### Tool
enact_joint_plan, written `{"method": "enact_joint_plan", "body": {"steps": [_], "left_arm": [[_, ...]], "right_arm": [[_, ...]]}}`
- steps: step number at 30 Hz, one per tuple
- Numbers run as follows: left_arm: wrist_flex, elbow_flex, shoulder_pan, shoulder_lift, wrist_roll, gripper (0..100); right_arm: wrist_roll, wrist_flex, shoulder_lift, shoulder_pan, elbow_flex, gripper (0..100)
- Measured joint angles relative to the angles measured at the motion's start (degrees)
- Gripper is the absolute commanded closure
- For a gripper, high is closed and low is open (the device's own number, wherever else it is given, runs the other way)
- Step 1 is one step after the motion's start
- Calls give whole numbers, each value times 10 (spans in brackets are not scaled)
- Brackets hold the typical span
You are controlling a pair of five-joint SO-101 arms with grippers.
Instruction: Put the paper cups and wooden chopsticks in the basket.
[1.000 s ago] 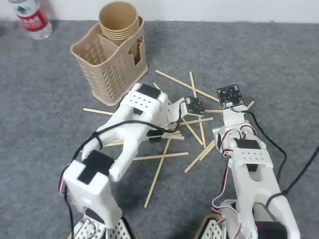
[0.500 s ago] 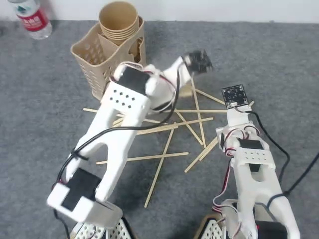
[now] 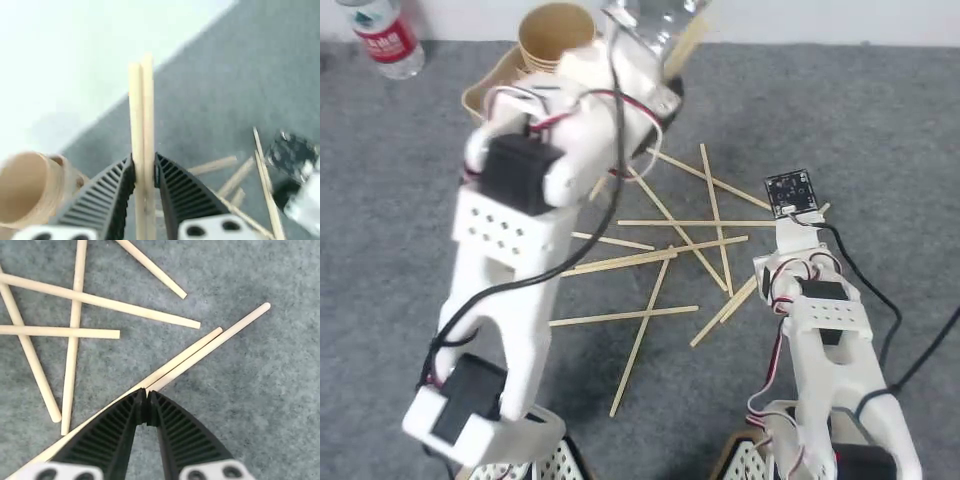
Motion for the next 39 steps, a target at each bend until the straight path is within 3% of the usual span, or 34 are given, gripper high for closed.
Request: {"method": "enact_joint_plan", "body": {"steps": [9,18,24,32,39], "left_arm": [[-127,-35,-123,-2,55,991],[-301,-36,-258,39,194,991],[-311,-36,-301,128,271,991],[-305,-4,-308,163,283,979],[-280,42,-303,154,251,764]], "right_arm": [[0,0,0,0,0,991],[0,-18,0,-15,17,991],[0,-30,0,-15,19,991],[0,-30,0,-16,19,991],[0,-30,0,-14,19,991]]}}
